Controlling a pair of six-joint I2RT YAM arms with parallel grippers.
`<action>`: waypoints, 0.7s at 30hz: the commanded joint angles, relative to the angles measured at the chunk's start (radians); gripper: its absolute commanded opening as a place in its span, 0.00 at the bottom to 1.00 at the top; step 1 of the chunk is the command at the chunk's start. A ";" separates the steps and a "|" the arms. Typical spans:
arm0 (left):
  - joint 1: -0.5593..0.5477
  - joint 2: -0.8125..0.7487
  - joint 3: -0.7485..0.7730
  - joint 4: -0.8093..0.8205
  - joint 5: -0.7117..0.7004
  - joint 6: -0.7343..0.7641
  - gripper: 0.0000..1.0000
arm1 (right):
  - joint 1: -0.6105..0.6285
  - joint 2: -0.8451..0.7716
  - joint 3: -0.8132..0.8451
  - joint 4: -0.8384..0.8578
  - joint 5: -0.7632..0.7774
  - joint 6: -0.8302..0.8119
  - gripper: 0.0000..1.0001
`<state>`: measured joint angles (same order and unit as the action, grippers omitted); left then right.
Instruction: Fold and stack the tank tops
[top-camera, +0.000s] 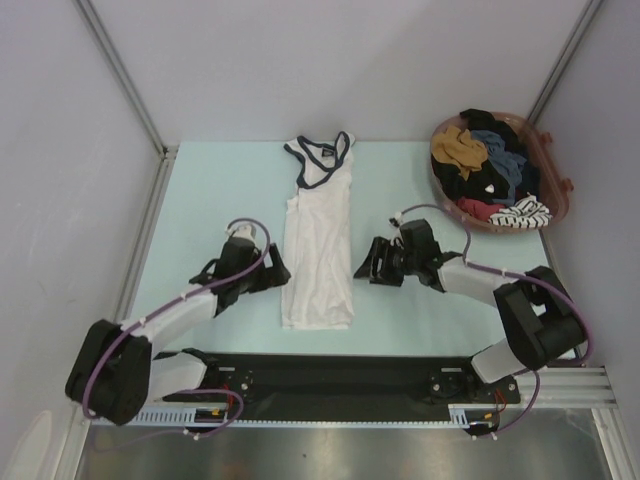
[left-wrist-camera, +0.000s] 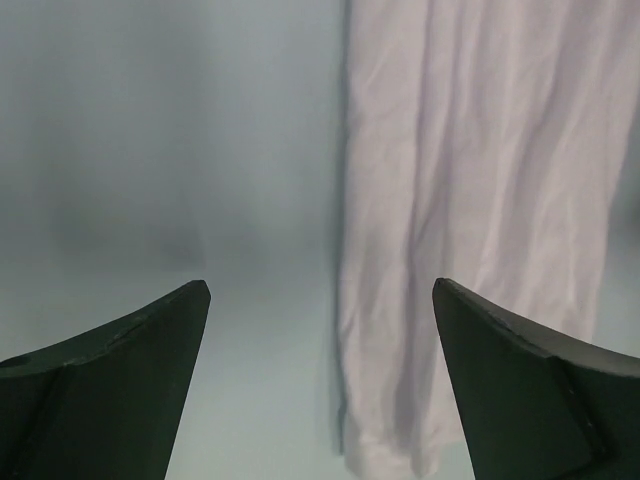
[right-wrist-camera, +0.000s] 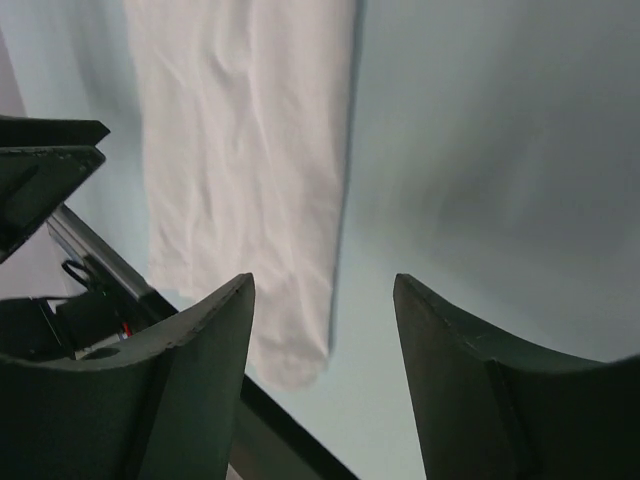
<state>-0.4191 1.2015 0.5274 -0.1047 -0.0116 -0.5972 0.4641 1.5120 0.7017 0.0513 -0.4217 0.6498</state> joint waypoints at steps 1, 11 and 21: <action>-0.004 -0.188 -0.137 0.005 0.027 -0.064 1.00 | 0.027 -0.114 -0.112 0.048 0.037 0.060 0.64; -0.035 -0.373 -0.314 -0.030 0.117 -0.157 1.00 | 0.246 -0.210 -0.235 0.045 0.142 0.227 0.69; -0.122 -0.240 -0.323 0.097 0.127 -0.239 1.00 | 0.334 -0.078 -0.258 0.197 0.172 0.347 0.65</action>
<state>-0.5129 0.9169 0.2291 0.0074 0.0929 -0.7883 0.7841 1.3838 0.4492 0.1913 -0.2768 0.9501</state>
